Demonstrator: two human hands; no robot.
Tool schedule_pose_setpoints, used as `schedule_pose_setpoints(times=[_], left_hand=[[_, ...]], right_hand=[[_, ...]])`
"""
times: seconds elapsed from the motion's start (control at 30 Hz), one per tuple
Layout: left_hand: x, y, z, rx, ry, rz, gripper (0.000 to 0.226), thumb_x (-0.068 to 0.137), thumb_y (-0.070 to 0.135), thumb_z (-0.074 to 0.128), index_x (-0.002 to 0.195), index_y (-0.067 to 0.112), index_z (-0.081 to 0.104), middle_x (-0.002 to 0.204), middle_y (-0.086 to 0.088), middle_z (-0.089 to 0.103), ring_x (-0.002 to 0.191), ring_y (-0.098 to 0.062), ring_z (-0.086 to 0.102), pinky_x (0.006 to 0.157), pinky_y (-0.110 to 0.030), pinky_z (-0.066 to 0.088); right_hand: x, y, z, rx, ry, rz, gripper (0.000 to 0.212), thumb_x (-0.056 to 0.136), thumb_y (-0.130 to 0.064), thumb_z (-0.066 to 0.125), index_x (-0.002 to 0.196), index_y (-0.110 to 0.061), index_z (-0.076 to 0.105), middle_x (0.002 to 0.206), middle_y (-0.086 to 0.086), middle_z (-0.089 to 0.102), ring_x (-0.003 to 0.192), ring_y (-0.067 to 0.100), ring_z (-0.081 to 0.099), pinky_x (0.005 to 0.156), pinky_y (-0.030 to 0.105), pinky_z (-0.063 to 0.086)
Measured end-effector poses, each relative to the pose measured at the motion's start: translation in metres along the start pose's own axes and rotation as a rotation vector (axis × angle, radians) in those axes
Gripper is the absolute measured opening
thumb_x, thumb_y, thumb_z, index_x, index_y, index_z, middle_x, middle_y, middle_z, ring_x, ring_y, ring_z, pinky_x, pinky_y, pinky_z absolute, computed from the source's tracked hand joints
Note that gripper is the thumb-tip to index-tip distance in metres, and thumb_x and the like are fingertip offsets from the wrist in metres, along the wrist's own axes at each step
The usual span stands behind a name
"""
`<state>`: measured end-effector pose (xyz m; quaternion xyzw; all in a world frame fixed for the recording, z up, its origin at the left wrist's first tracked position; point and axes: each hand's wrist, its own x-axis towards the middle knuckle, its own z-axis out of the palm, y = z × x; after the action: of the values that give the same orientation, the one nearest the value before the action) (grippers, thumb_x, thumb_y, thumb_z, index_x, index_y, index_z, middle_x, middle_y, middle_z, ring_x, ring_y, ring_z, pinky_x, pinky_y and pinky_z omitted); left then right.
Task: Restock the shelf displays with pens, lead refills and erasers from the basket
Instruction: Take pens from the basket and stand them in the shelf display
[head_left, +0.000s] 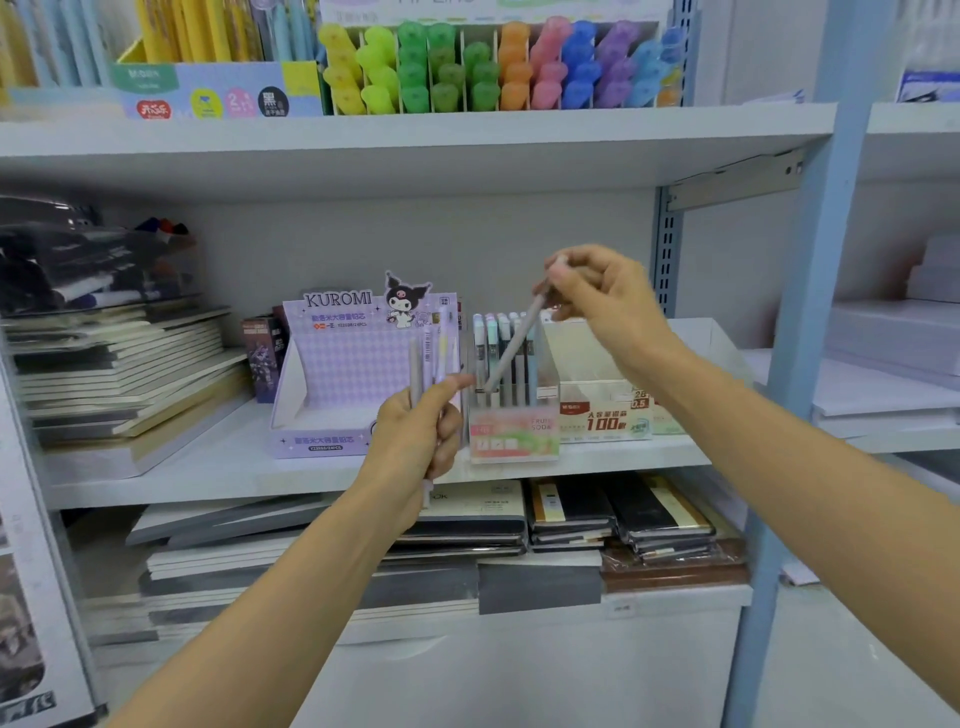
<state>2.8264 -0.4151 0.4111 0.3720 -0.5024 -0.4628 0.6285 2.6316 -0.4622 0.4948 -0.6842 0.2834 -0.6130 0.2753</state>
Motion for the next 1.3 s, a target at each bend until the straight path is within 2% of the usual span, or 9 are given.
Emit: schedule_pose_setpoints(times=[0.1, 0.3, 0.6, 0.77, 0.9, 1.0, 1.07, 1.17, 1.3], left_hand=[[0.001, 0.001, -0.001, 0.029, 0.037, 0.000, 0.016, 0.100, 0.020, 0.049, 0.102, 0.011, 0.062, 0.050, 0.004, 0.042, 0.035, -0.009, 0.029, 0.035, -0.018, 0.022], [-0.004, -0.002, -0.003, 0.048, -0.028, 0.059, 0.021, 0.098, 0.026, 0.053, 0.106, 0.016, 0.070, 0.062, 0.001, 0.057, 0.043, -0.009, 0.048, 0.034, -0.017, 0.025], [-0.003, -0.006, -0.011, 0.114, -0.013, 0.064, 0.023, 0.089, 0.033, 0.064, 0.107, 0.022, 0.074, 0.053, 0.008, 0.043, 0.045, -0.006, 0.037, 0.037, -0.017, 0.025], [-0.003, -0.009, -0.013, 0.102, -0.003, 0.036, 0.026, 0.087, 0.028, 0.068, 0.109, 0.014, 0.072, 0.052, 0.004, 0.047, 0.044, -0.005, 0.040, 0.037, -0.016, 0.028], [-0.002, -0.009, -0.014, 0.079, 0.023, 0.033, 0.025, 0.080, 0.025, 0.074, 0.099, 0.010, 0.069, 0.052, 0.003, 0.052, 0.045, -0.006, 0.043, 0.036, -0.017, 0.028], [-0.001, -0.009, -0.016, 0.086, 0.040, 0.041, 0.020, 0.079, 0.024, 0.076, 0.088, 0.010, 0.064, 0.050, 0.001, 0.051, 0.045, -0.008, 0.043, 0.035, -0.018, 0.027], [-0.001, -0.010, -0.017, 0.081, 0.052, 0.041, 0.018, 0.079, 0.022, 0.076, 0.085, 0.009, 0.065, 0.050, 0.000, 0.050, 0.045, -0.009, 0.041, 0.035, -0.018, 0.027], [-0.002, -0.010, -0.014, 0.084, 0.059, 0.026, 0.018, 0.078, 0.024, 0.077, 0.085, 0.010, 0.067, 0.050, 0.001, 0.051, 0.046, -0.009, 0.042, 0.035, -0.017, 0.028], [-0.006, -0.009, -0.007, 0.086, 0.048, 0.029, 0.016, 0.079, 0.023, 0.077, 0.087, 0.011, 0.069, 0.054, 0.002, 0.057, 0.046, -0.010, 0.044, 0.035, -0.018, 0.028]], right_hand=[[0.007, 0.006, -0.011, -0.113, 0.106, -0.049, 0.012, 0.097, -0.007, 0.053, 0.105, -0.002, 0.061, 0.093, 0.016, 0.071, 0.082, 0.017, 0.071, 0.071, 0.023, 0.057], [0.003, 0.028, 0.008, -0.263, 0.025, -0.057, 0.014, 0.096, -0.006, 0.055, 0.106, 0.001, 0.063, 0.092, 0.016, 0.073, 0.086, 0.018, 0.071, 0.074, 0.026, 0.059], [0.012, 0.033, 0.012, -0.392, -0.113, -0.052, 0.016, 0.096, -0.010, 0.057, 0.107, -0.002, 0.066, 0.088, 0.013, 0.074, 0.080, 0.015, 0.072, 0.074, 0.026, 0.059], [0.010, 0.040, 0.021, -0.339, -0.064, -0.031, 0.025, 0.091, -0.012, 0.066, 0.115, -0.010, 0.060, 0.085, 0.009, 0.074, 0.077, 0.017, 0.072, 0.074, 0.031, 0.060], [0.007, 0.046, 0.030, -0.460, -0.023, -0.085, 0.014, 0.085, -0.011, 0.072, 0.099, -0.009, 0.069, 0.087, 0.004, 0.070, 0.081, 0.018, 0.067, 0.078, 0.034, 0.058], [0.006, 0.046, 0.031, -0.607, -0.009, -0.120, 0.019, 0.087, -0.018, 0.070, 0.105, -0.012, 0.073, 0.094, 0.005, 0.066, 0.085, 0.018, 0.060, 0.079, 0.030, 0.051], [0.004, 0.040, 0.027, -0.523, 0.013, -0.103, 0.025, 0.093, -0.024, 0.063, 0.114, -0.014, 0.070, 0.100, 0.003, 0.067, 0.084, 0.013, 0.059, 0.073, 0.025, 0.049], [-0.005, 0.028, 0.021, -0.061, -0.099, 0.001, 0.027, 0.095, -0.021, 0.060, 0.120, -0.011, 0.065, 0.099, 0.006, 0.071, 0.075, 0.013, 0.065, 0.063, 0.025, 0.054], [-0.016, 0.025, 0.017, 0.011, -0.316, 0.037, 0.021, 0.087, -0.007, 0.068, 0.108, -0.002, 0.069, 0.089, 0.006, 0.074, 0.079, 0.018, 0.071, 0.071, 0.023, 0.057]])
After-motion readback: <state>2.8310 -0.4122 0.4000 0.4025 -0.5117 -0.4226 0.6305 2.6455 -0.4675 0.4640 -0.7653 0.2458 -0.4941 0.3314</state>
